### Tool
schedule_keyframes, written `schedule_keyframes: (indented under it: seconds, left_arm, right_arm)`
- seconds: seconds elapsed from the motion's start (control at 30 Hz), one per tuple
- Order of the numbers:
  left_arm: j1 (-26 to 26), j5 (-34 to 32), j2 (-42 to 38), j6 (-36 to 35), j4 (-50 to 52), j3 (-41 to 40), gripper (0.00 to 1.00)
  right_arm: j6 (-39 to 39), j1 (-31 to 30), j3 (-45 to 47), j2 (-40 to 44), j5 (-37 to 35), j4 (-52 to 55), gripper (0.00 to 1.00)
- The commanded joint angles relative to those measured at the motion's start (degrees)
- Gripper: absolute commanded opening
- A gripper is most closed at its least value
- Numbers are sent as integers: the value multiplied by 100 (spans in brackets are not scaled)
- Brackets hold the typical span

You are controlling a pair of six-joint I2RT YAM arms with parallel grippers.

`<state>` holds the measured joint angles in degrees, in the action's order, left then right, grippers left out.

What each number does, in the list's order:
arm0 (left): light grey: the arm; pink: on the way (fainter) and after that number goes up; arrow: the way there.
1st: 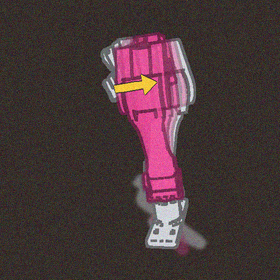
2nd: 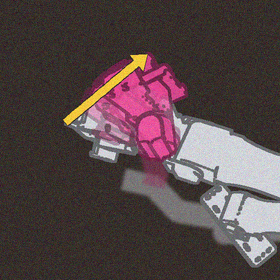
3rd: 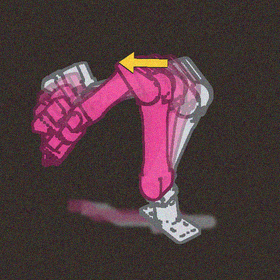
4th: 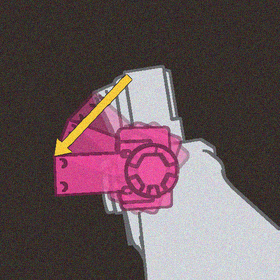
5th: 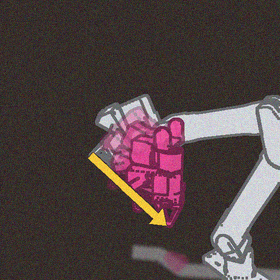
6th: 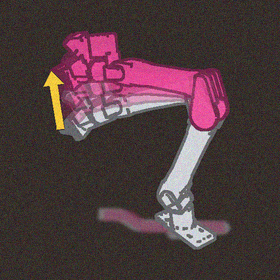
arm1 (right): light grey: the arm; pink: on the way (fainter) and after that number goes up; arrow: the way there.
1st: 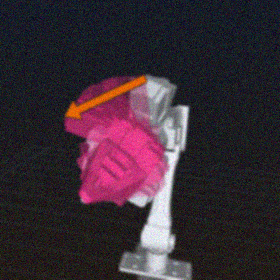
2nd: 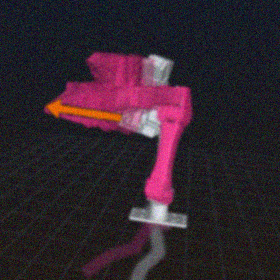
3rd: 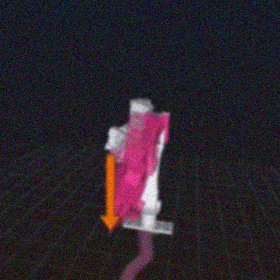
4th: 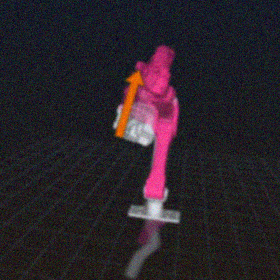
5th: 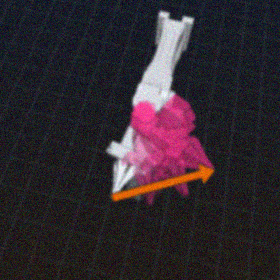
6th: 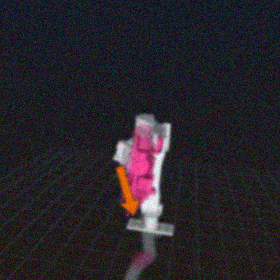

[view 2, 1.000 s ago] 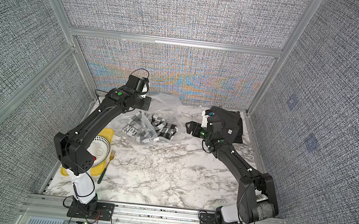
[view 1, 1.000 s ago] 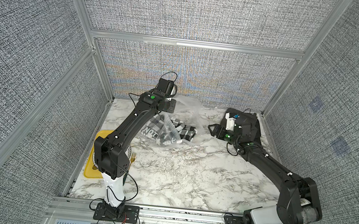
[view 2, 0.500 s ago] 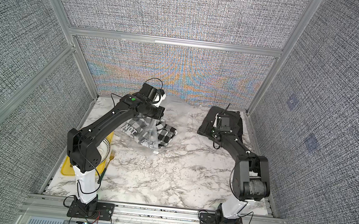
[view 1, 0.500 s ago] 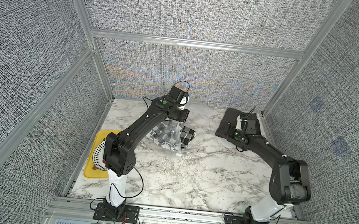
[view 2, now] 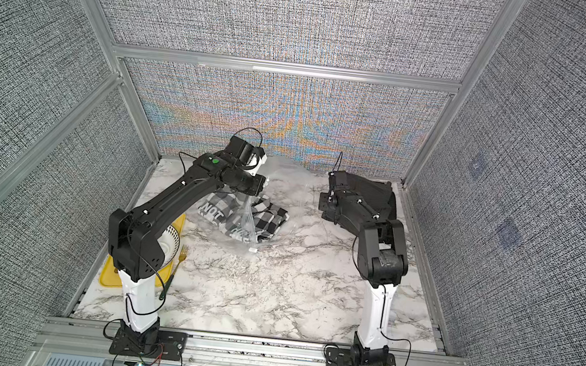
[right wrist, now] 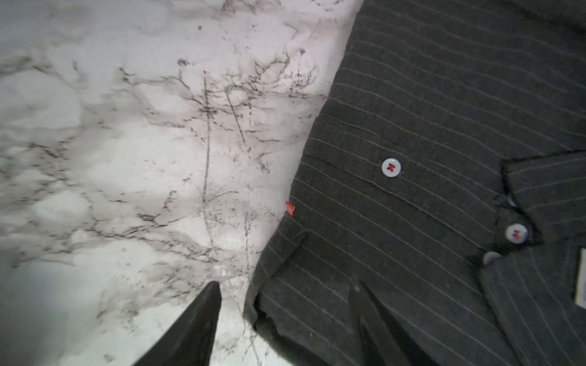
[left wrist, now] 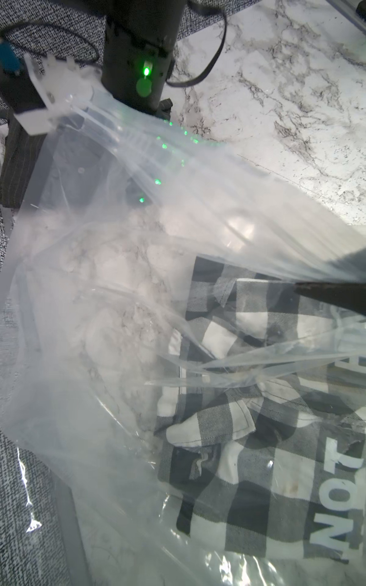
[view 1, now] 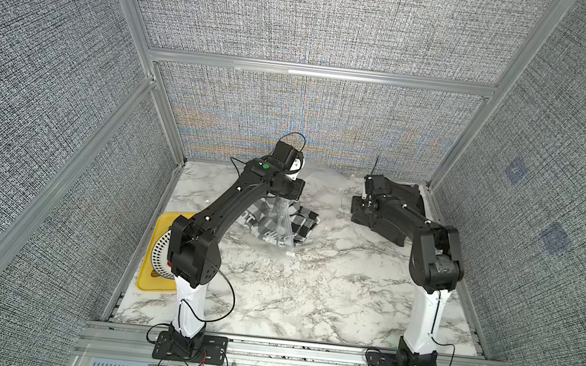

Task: Place the folded shirt into the vacuum bag
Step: Move the shirt at the center of the board.

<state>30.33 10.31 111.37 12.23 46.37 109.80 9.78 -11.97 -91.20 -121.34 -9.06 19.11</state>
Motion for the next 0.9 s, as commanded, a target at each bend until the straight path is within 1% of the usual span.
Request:
schedule_keyframes:
  seconds: [0.0, 0.07, 0.23, 0.27, 0.33, 0.43, 0.57, 0.7, 0.87]
  left_arm:
    - [-7, 107, -80, -19, -75, -28, 0]
    - [-9, 148, -98, -25, -84, -21, 0]
    - [-17, 299, -98, -45, -93, 20, 0]
    - [-12, 328, -95, -37, -87, 26, 0]
    - [-9, 358, -89, -28, -89, 28, 0]
    - [-10, 380, -106, -21, -84, 24, 0]
    - [-14, 393, -151, -1, -80, -2, 0]
    - [-15, 415, -168, 8, -83, -12, 0]
    - [-9, 463, -160, 23, -84, -37, 0]
  right_arm:
    - [-112, 18, -223, -327, -239, 389, 66]
    - [-90, 80, -313, -551, -223, 434, 64]
    - [-68, 177, -303, -889, -73, 475, 37]
    - [-72, 178, -236, -864, -61, 438, 33]
    - [-49, 179, -70, -753, -16, 351, 20]
    - [-57, 177, 159, -498, 16, 251, 9]
    - [-50, 177, 587, 64, -47, 70, 9]
    - [-114, 146, 1080, 828, -140, -129, 8]
    - [-87, 150, 1686, 1609, 145, -293, 9]
